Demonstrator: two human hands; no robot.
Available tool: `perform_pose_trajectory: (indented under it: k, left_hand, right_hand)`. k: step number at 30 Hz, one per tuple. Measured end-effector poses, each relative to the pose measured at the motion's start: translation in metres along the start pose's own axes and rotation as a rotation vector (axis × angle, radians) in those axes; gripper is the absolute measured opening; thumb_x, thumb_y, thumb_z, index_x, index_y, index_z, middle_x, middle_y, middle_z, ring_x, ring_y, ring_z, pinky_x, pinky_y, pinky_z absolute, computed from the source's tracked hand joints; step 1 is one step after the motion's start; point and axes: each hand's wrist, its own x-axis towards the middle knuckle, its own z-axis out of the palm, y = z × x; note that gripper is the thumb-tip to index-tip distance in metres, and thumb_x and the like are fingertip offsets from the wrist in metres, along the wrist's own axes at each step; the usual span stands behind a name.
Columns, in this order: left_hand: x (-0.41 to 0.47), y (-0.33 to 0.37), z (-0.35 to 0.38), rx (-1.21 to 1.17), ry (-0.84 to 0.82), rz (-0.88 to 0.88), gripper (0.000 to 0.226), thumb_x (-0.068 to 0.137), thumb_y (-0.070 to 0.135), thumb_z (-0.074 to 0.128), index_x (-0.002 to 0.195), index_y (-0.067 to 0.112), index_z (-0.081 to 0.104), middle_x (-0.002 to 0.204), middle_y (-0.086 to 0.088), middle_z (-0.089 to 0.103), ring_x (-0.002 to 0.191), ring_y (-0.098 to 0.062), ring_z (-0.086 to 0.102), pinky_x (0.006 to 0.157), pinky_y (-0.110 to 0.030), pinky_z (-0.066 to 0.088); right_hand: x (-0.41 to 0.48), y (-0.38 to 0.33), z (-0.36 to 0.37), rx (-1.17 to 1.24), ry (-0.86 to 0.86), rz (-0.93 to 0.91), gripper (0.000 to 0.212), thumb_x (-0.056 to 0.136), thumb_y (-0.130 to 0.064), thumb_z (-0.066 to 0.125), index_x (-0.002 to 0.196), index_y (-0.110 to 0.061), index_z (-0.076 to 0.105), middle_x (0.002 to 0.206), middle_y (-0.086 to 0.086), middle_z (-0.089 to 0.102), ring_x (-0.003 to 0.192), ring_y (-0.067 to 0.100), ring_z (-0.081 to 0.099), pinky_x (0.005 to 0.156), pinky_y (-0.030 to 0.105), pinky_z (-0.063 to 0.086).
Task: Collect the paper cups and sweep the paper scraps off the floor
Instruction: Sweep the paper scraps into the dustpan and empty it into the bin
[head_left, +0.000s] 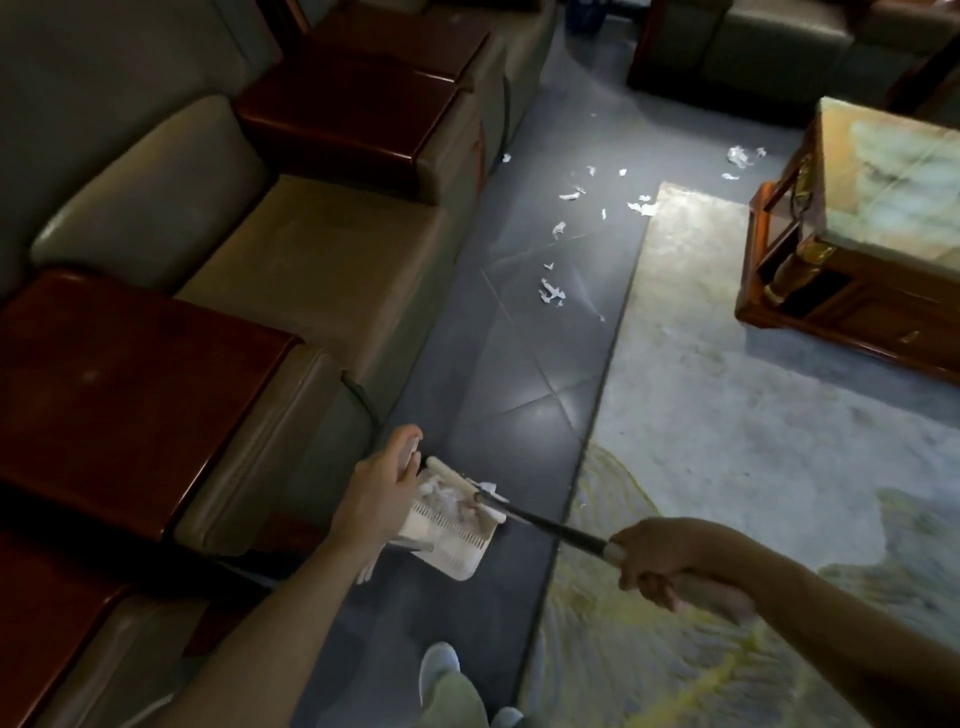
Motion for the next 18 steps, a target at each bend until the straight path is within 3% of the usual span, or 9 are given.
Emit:
perform_pose_trajectory:
  k: [5, 8, 11, 14, 18]
  left_hand:
    - [0.051, 0.013, -0.006, 0.052, -0.096, 0.055, 0.019, 0.099, 0.027, 0.043, 0.117, 0.032, 0.050, 0.097, 0.003, 0.057, 0.080, -0.010, 0.055, 0.069, -0.025, 0.042]
    - [0.086, 0.025, -0.006, 0.060, -0.111, 0.081, 0.019, 0.099, 0.027, 0.043, 0.117, 0.031, 0.050, 0.097, 0.006, 0.054, 0.088, -0.013, 0.056, 0.074, -0.026, 0.041]
    - [0.123, 0.039, -0.002, 0.074, -0.107, 0.122, 0.018, 0.099, 0.026, 0.043, 0.115, 0.031, 0.051, 0.098, 0.009, 0.055, 0.090, -0.008, 0.056, 0.075, -0.022, 0.040]
    - [0.168, 0.054, 0.003, 0.068, -0.050, 0.138, 0.018, 0.098, 0.025, 0.046, 0.111, 0.035, 0.052, 0.089, 0.019, 0.053, 0.082, 0.001, 0.051, 0.068, -0.014, 0.037]
    - [0.235, 0.086, 0.013, 0.070, 0.049, 0.095, 0.018, 0.096, 0.026, 0.051, 0.106, 0.041, 0.053, 0.069, 0.022, 0.054, 0.060, 0.002, 0.052, 0.054, -0.012, 0.039]
  right_hand:
    - [-0.033, 0.016, -0.062, 0.697, -0.030, 0.074, 0.020, 0.093, 0.005, 0.043, 0.110, -0.007, 0.044, 0.038, 0.002, 0.040, 0.027, 0.008, 0.036, 0.033, 0.014, 0.032]
    - [-0.027, 0.024, -0.097, 0.815, 0.014, 0.075, 0.020, 0.094, 0.006, 0.042, 0.107, -0.009, 0.045, 0.040, 0.002, 0.036, 0.029, 0.008, 0.033, 0.033, 0.013, 0.030]
    - [-0.012, 0.034, -0.143, 0.958, 0.075, 0.086, 0.014, 0.095, 0.004, 0.042, 0.091, -0.009, 0.045, 0.041, 0.002, 0.035, 0.029, 0.008, 0.033, 0.030, 0.013, 0.029]
    - [0.010, 0.045, -0.198, 0.926, 0.159, 0.084, 0.013, 0.094, 0.003, 0.045, 0.083, -0.005, 0.045, 0.042, 0.004, 0.039, 0.030, 0.010, 0.035, 0.032, 0.016, 0.030]
    - [0.042, 0.056, -0.284, 0.601, 0.370, 0.109, 0.012, 0.091, -0.005, 0.052, 0.080, -0.005, 0.054, 0.060, 0.005, 0.051, 0.042, 0.010, 0.048, 0.042, 0.019, 0.040]
